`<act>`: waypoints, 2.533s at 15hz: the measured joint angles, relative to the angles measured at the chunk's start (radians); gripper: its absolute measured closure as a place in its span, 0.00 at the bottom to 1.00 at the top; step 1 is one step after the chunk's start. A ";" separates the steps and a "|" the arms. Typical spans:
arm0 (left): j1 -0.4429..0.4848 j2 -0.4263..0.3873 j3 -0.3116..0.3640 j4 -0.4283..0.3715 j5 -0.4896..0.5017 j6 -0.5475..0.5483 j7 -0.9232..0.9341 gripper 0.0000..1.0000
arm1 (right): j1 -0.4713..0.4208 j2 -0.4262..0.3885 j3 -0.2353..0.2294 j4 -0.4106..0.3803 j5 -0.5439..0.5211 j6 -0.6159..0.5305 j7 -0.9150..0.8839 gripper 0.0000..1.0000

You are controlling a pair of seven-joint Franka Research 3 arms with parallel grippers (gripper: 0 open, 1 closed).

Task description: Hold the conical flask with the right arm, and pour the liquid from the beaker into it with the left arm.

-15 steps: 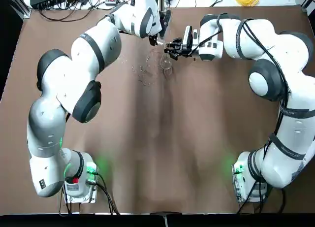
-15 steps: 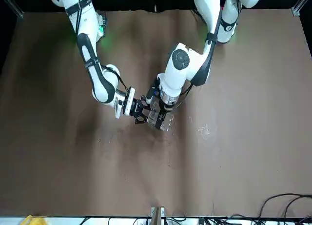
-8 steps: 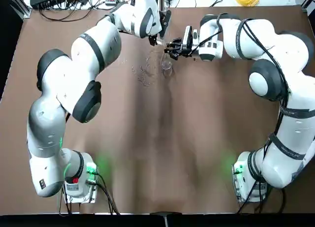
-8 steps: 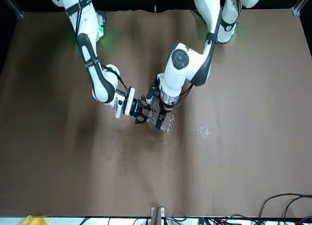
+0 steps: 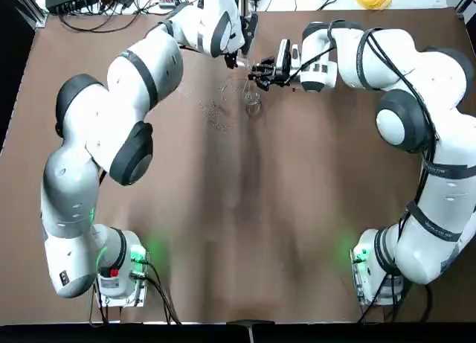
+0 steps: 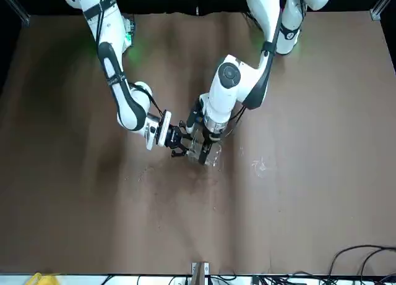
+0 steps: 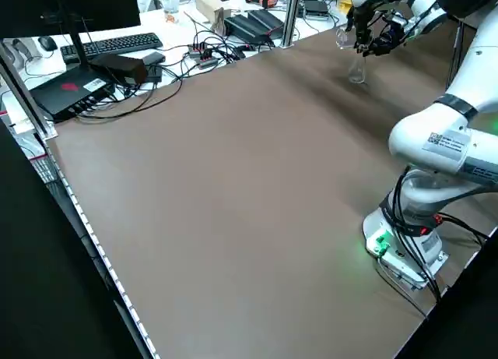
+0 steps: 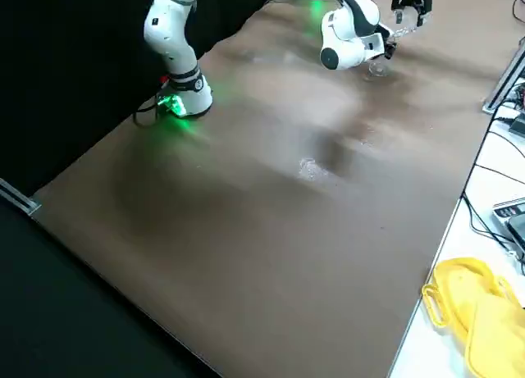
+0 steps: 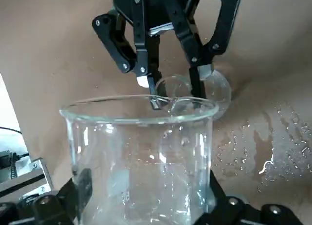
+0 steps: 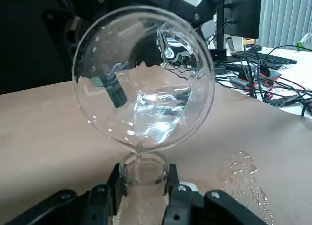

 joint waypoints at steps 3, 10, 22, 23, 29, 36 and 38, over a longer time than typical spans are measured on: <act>0.015 0.000 0.002 0.000 -0.043 0.000 -0.002 0.02 | 0.000 0.000 0.000 0.000 0.000 0.000 0.000 0.61; 0.149 -0.025 -0.139 0.000 -0.201 -0.021 0.051 0.02 | 0.000 0.000 0.000 0.000 0.000 0.000 0.000 0.61; 1.040 -0.040 -0.872 -0.039 -0.396 -0.233 0.450 0.02 | -0.072 0.000 -0.025 0.000 0.002 0.004 -0.012 0.61; 1.078 -0.031 -0.873 -0.041 -0.448 -0.276 0.511 0.02 | -0.093 0.000 -0.026 0.000 0.002 0.003 -0.013 0.61; 1.281 0.086 -0.872 -0.067 -0.673 -0.477 0.817 0.02 | -0.197 0.000 -0.025 0.000 -0.029 -0.012 -0.056 0.61; 1.430 0.239 -0.872 -0.094 -0.701 -0.521 0.918 0.02 | -0.385 -0.001 -0.018 -0.044 -0.268 -0.126 -0.156 0.61; 1.447 0.268 -0.871 -0.094 -0.701 -0.521 0.935 0.02 | -0.477 -0.003 -0.017 -0.049 -0.384 -0.203 -0.165 0.61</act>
